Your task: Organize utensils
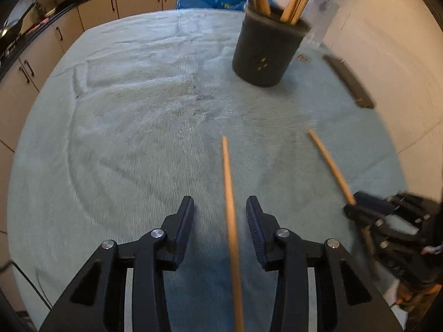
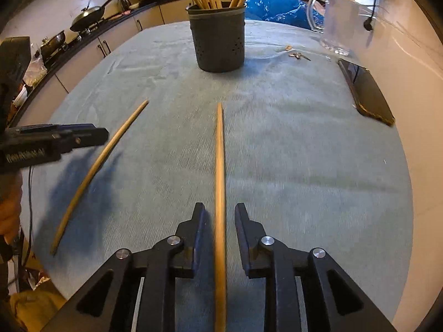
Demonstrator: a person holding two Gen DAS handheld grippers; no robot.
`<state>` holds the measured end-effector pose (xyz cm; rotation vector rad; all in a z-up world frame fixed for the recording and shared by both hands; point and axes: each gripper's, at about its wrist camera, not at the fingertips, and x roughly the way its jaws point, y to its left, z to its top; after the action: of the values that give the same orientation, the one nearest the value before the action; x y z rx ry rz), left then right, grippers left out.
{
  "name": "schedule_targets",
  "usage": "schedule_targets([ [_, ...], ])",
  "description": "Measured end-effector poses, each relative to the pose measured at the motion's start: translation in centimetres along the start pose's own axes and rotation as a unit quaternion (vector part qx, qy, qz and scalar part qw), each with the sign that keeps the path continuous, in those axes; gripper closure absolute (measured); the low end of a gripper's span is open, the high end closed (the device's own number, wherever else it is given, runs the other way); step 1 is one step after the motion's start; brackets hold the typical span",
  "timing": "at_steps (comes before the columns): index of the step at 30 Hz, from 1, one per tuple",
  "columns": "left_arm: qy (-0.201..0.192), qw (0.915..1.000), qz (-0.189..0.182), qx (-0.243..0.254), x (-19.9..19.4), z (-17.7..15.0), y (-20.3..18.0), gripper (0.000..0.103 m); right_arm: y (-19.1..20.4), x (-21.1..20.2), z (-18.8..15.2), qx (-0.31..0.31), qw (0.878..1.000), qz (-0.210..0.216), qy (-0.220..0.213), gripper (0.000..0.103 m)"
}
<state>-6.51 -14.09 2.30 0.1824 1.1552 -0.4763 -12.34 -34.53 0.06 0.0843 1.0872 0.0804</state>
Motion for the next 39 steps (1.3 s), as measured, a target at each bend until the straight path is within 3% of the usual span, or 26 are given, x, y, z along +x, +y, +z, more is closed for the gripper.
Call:
schedule_targets([
  [3, 0.002, 0.9996, 0.023, 0.019, 0.9, 1.4, -0.2, 0.078, -0.4, 1.1, 2.3, -0.002, 1.000, -0.003, 0.013, 0.086],
  [10, 0.013, 0.9988, 0.033, 0.034, 2.0, 3.5, -0.3, 0.079, 1.0, 3.3, 6.5, -0.034, 0.998, -0.025, 0.042, 0.086],
  [17, 0.000, 0.9986, 0.036, 0.039, 2.4, 4.1, -0.5, 0.079, 1.9, 3.9, 7.6, -0.031, 0.998, -0.033, 0.047, 0.089],
  [20, -0.011, 0.9989, 0.031, 0.033, 2.4, 4.3, -0.5, 0.080, 2.2, 3.7, 7.3, -0.034, 0.998, -0.038, 0.029, 0.097],
  [21, -0.013, 0.9992, 0.027, 0.027, 2.4, 4.3, -0.4, 0.097, 2.1, 3.6, 7.2, -0.028, 0.999, -0.033, 0.022, 0.097],
  [24, -0.016, 0.9997, -0.016, -0.007, 1.4, 4.2, 0.7, 0.099, 1.6, 2.8, 7.0, -0.002, 1.000, -0.019, 0.002, 0.097],
  [27, -0.055, 0.9984, -0.006, -0.010, -0.9, 3.8, 1.1, 0.099, 1.3, 0.4, 6.8, 0.015, 0.999, 0.003, -0.040, 0.097],
  [34, -0.132, 0.9897, -0.037, -0.040, -7.2, 2.5, 1.9, 0.099, 2.5, -5.7, 5.7, 0.018, 0.989, 0.017, -0.143, 0.097],
  [39, -0.163, 0.9830, -0.064, -0.055, -11.0, 0.9, 1.6, 0.099, 3.3, -9.1, 4.5, 0.008, 0.981, 0.018, -0.194, 0.097],
])
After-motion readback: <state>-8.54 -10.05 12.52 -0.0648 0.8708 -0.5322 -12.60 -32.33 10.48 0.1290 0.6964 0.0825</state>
